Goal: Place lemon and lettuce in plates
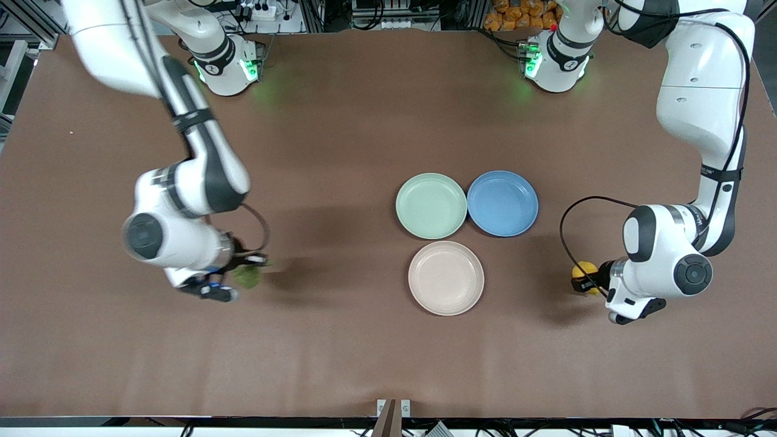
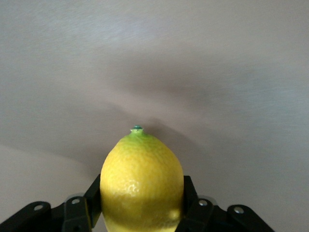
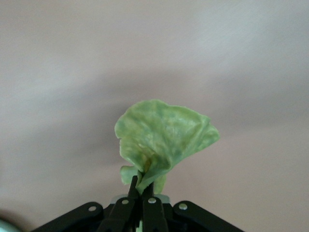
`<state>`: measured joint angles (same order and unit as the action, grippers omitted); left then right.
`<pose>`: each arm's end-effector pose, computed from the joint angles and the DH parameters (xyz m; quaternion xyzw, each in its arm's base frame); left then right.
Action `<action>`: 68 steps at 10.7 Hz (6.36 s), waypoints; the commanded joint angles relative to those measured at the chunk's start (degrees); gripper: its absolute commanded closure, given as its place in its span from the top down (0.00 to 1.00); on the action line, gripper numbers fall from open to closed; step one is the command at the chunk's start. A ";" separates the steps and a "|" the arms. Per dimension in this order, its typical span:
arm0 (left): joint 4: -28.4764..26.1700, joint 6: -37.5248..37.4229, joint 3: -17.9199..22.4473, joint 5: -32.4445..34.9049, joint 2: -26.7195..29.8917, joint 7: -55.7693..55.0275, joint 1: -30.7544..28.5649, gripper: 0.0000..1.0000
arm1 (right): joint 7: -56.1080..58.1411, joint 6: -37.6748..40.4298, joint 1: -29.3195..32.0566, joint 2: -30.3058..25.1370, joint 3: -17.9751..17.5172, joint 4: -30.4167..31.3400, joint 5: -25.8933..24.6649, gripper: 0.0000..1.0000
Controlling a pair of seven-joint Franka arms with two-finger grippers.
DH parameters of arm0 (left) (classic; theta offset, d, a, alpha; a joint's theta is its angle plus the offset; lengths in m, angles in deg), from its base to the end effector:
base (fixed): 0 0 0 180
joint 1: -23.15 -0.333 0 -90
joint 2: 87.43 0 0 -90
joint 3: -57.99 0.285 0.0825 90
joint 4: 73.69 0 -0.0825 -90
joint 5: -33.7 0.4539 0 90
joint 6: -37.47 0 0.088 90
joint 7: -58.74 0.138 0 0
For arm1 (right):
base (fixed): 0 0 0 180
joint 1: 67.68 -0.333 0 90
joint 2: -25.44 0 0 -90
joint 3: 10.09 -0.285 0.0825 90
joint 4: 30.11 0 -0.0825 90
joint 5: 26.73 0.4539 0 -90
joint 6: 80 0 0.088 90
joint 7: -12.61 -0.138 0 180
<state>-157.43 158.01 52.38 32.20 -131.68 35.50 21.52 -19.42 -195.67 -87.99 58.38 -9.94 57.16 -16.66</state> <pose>0.7350 -0.0473 0.1194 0.9795 0.1854 -0.0723 0.0296 0.6851 0.2678 0.2268 -0.9859 0.1436 0.0692 0.0516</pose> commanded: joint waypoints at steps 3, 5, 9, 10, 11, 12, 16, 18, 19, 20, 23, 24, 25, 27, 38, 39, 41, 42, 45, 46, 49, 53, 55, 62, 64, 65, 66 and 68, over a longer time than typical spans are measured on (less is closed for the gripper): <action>2.00 0.92 -6.50 -3.32 1.71 -5.92 0.13 0.00 | -27.07 -8.57 -16.39 1.77 0.73 -1.05 2.66 0.00; 2.18 6.08 -11.33 -4.92 1.80 -12.50 0.13 0.00 | -38.05 -13.67 -23.16 3.61 0.73 -1.22 2.23 0.00; 2.09 14.63 -15.92 -4.92 1.01 -22.09 2.66 0.00 | -50.92 -22.20 -33.37 6.69 0.91 -2.98 1.70 0.00; 2.09 15.77 -15.84 -4.92 0.83 -23.16 3.81 0.00 | -53.55 -23.79 -35.31 7.66 1.08 -3.33 1.44 0.00; 2.00 16.22 -15.92 -4.92 0.57 -23.86 4.69 0.00 | -54.53 -23.80 -36.46 8.10 1.34 -3.51 -0.22 0.00; 2.00 16.22 -15.84 -4.92 0.31 -24.22 5.92 0.00 | -54.63 -23.46 -36.38 8.19 1.35 -3.42 -1.28 0.07; 1.74 16.40 -14.09 -4.39 -1.36 -24.31 11.45 0.59 | -53.93 -22.76 -35.41 6.71 2.48 -4.82 -3.56 1.00; 1.48 19.38 -8.84 -2.38 -1.45 -24.31 17.76 1.00 | -52.10 -18.65 -34.63 5.74 4.85 -6.92 -3.84 1.00; 1.39 19.39 -7.41 -2.28 -1.37 -24.31 18.93 1.00 | -46.43 -15.05 -33.84 3.03 6.08 -7.11 -3.75 1.00; 1.39 19.39 -7.40 -2.11 -1.19 -24.14 18.59 1.00 | -38.89 -10.14 -31.39 0.22 6.53 -7.11 -3.66 1.00; 0.86 18.86 -7.31 -2.11 0.30 -24.31 16.23 1.00 | -14.71 2.01 -20.16 -8.92 6.44 -7.29 -2.87 1.00; -0.36 17.55 -7.31 -2.11 1.52 -24.40 14.56 1.00 | -8.73 3.60 -17.25 -10.60 6.53 -7.46 -2.87 1.00; -1.07 15.11 -7.22 -2.11 2.84 -25.36 12.63 1.00 | -4.32 5.62 -14.96 -12.01 6.62 -7.55 -3.57 1.00; -2.21 13.06 -7.05 -1.32 6.27 -27.47 8.76 1.00 | 3.52 11.24 -10.21 -15.78 7.93 -7.55 -3.75 1.00; -43.73 34.89 -7.22 1.32 32.01 -27.04 -0.66 1.00 | 35.90 27.17 6.57 -26.86 16.83 -6.42 -4.88 1.00; -48.31 38.34 -7.48 1.32 34.30 -27.04 -0.58 1.00 | 35.81 26.82 9.03 -28.96 13.51 -4.50 -6.98 1.00; -52.82 38.90 -8.80 1.32 38.17 -27.03 -0.49 1.00 | 35.63 26.91 14.84 -30.91 7.61 -3.42 -7.88 1.00; -53.88 38.90 -8.98 1.41 39.32 -27.56 -0.49 1.00 | 35.89 26.99 15.12 -31.44 7.50 -3.42 -7.79 1.00; -58.27 38.81 -9.77 1.32 43.79 -27.65 -0.49 1.00 | 35.98 27.08 16.00 -34.33 6.98 -1.24 -7.53 1.00; -58.29 38.46 -9.86 1.32 44.42 -27.39 -0.49 1.00 | 35.81 27.17 16.09 -35.22 6.28 -0.35 -7.53 1.00; -50.68 27.71 -9.51 1.85 45.31 -23.90 -0.66 1.00 | 35.98 27.27 15.83 -37.86 3.47 5.44 -8.05 1.00; -33.90 4.41 -9.33 1.85 44.08 -8.17 -2.94 1.00 | 35.90 27.00 15.74 -37.42 2.49 5.11 -8.40 1.00; -25.29 -6.31 -9.42 1.85 43.28 -0.09 -3.73 1.00 | 35.98 27.17 14.60 -37.42 2.66 4.23 -13.82 1.00; -4.35 -28.14 -9.95 1.15 43.46 6.19 -3.56 1.00 | 35.81 27.26 14.42 -37.33 3.81 3.43 -13.86 1.00; -2.66 -30.96 -9.68 1.06 43.37 6.19 -3.65 1.00 | 35.81 27.00 14.60 -37.25 3.81 3.43 -13.77 1.00; -1.26 -33.32 -9.60 1.32 43.46 6.45 -3.74 1.00 | 35.72 27.00 15.03 -37.33 3.81 3.43 -11.42 1.00; -0.38 -36.48 -9.60 1.67 43.55 9.15 -3.74 1.00 | 35.89 27.08 16.60 -37.33 3.89 3.52 -9.39 1.00; -0.37 -38.00 -9.07 2.37 43.81 14.34 -3.48 1.00 | 35.90 27.00 16.79 -37.25 3.63 3.43 -9.29 1.00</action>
<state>-159.82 121.98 43.22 32.92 -87.01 46.14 18.03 16.12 -168.60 -72.23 21.98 -5.71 60.33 -27.37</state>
